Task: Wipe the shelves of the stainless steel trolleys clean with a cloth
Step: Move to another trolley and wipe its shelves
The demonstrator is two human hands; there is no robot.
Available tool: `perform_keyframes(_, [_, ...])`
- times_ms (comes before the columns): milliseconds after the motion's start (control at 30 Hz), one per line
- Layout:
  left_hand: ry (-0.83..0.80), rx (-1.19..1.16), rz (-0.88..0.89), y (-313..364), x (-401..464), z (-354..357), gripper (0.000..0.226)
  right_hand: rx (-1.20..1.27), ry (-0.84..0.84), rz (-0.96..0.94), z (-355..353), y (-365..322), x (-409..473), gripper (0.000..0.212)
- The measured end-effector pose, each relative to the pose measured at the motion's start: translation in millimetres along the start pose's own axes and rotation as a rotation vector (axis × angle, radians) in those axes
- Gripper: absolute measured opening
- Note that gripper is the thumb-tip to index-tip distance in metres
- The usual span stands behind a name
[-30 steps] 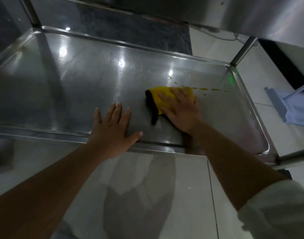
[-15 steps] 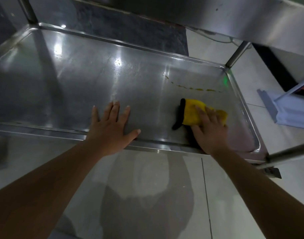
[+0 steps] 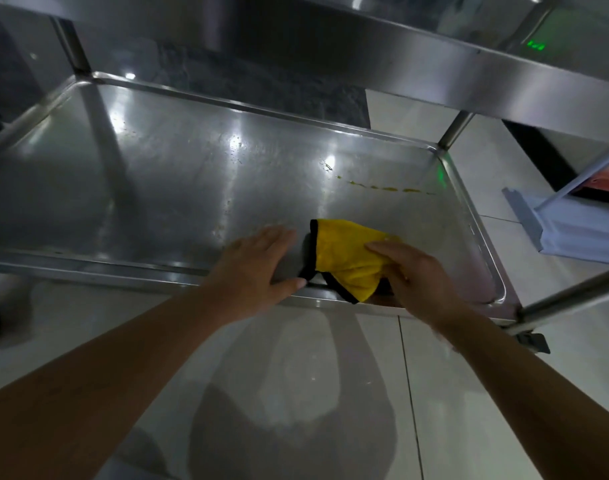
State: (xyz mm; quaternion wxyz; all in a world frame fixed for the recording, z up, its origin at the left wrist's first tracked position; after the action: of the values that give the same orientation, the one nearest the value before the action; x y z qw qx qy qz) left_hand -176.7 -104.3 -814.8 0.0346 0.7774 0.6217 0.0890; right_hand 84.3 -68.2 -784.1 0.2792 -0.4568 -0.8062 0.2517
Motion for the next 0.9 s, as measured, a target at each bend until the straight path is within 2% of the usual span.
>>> perform_keyframes(133, [0.026, -0.002, 0.139, 39.6, 22.7, -5.8, 0.087, 0.071, -0.006, -0.09, -13.0, -24.1, 16.5, 0.041])
perform_keyframes(200, [0.05, -0.009, 0.145, 51.3, 32.0, -9.3, 0.082, 0.143, 0.037, -0.115, -15.6, -37.4, 26.7, 0.037])
perform_keyframes(267, [0.132, -0.128, 0.059, 54.4, 37.5, -14.3, 0.057, 0.265, 0.069, -0.108, -16.5, -48.2, 35.7, 0.036])
perform_keyframes(333, [0.21, -0.305, -0.085, 48.8, 40.6, -22.2, 0.022, 0.426, 0.084, -0.094, -16.6, -53.5, 41.4, 0.045])
perform_keyframes(367, [0.204, -0.375, -0.146, 44.5, 42.4, -25.6, 0.01, 0.469, 0.098, -0.091, -16.2, -52.9, 42.7, 0.053])
perform_keyframes(400, [0.192, -0.437, -0.186, 40.5, 43.7, -28.7, 0.008, 0.465, 0.118, -0.078, -15.3, -49.3, 43.1, 0.059])
perform_keyframes(500, [0.159, -0.656, -0.261, 30.0, 46.3, -40.0, 0.01, 0.255, 0.18, 0.108, -7.8, -19.4, 38.8, 0.063])
perform_keyframes(600, [0.074, -0.974, -0.363, 18.3, 46.7, -52.4, 0.021, 0.21, 0.072, 0.463, 10.8, 9.4, 29.4, 0.073])
perform_keyframes(667, [-0.005, -1.047, -0.417, 9.9, 47.6, -58.3, 0.025, 0.15, 0.023, 0.507, 25.4, 12.6, 28.9, 0.077])
perform_keyframes(733, [-0.051, -1.097, -0.479, 1.9, 46.7, -61.8, 0.023, 0.052, 0.094, 0.423, 36.7, 4.8, 35.3, 0.067])
perform_keyframes(800, [-0.095, -1.216, -0.524, -3.6, 43.2, -62.8, 0.02, 0.014, 0.112, 0.328, 45.1, -7.8, 44.7, 0.047])
perform_keyframes(900, [-0.123, -1.39, -0.544, -8.8, 36.9, -64.7, 0.022, 0.144, 0.101, 0.32, 46.9, -19.2, 58.9, 0.019])
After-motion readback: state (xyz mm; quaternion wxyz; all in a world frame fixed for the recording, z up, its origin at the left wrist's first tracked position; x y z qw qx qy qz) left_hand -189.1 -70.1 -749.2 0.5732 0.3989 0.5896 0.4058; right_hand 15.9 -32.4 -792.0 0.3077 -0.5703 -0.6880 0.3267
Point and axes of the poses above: each hand's wrist, its own x-axis towards the middle knuckle, its own z-axis out of the palm, y = z × x, the point moved 2 cm from there along x, towards the middle knuckle, and after that the axes turned 15 degrees about x, right-handed, at the moved point
